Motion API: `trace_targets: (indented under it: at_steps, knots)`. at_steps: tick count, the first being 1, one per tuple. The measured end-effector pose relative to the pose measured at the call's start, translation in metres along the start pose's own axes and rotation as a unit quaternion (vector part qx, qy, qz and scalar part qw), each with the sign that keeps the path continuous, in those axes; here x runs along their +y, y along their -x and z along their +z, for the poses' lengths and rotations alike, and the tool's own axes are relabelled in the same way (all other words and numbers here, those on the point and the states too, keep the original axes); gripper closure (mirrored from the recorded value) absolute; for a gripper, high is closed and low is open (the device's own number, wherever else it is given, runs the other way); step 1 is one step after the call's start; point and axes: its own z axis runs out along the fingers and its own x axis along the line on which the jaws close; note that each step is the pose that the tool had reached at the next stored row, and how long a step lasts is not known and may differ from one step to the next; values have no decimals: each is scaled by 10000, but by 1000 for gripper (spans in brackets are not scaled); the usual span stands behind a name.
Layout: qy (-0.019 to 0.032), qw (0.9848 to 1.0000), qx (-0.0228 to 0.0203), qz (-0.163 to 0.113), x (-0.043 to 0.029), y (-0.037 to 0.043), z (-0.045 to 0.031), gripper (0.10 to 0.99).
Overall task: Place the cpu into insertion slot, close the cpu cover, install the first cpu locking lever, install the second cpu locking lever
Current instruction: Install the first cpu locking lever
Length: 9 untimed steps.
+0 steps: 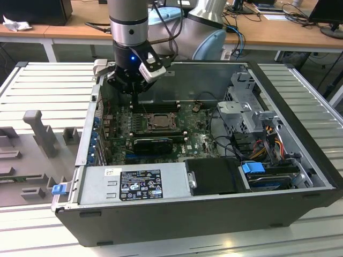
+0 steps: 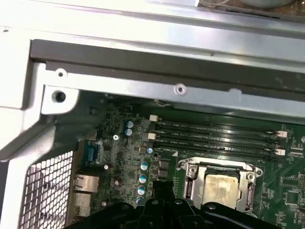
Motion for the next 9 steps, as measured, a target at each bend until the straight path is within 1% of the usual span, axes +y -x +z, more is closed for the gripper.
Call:
trace_targets:
  at_steps: [3, 5, 6, 7, 9]
  knots:
    - [0, 10000, -1, 40, 47, 4, 28, 980]
    - [0, 10000, -2, 57, 106, 22, 45, 980]
    - [0, 10000, -2, 57, 124, 37, 47, 980]
    - [0, 10000, -1, 55, 136, 69, 48, 980]
    - [0, 10000, -1, 57, 132, 105, 49, 980]
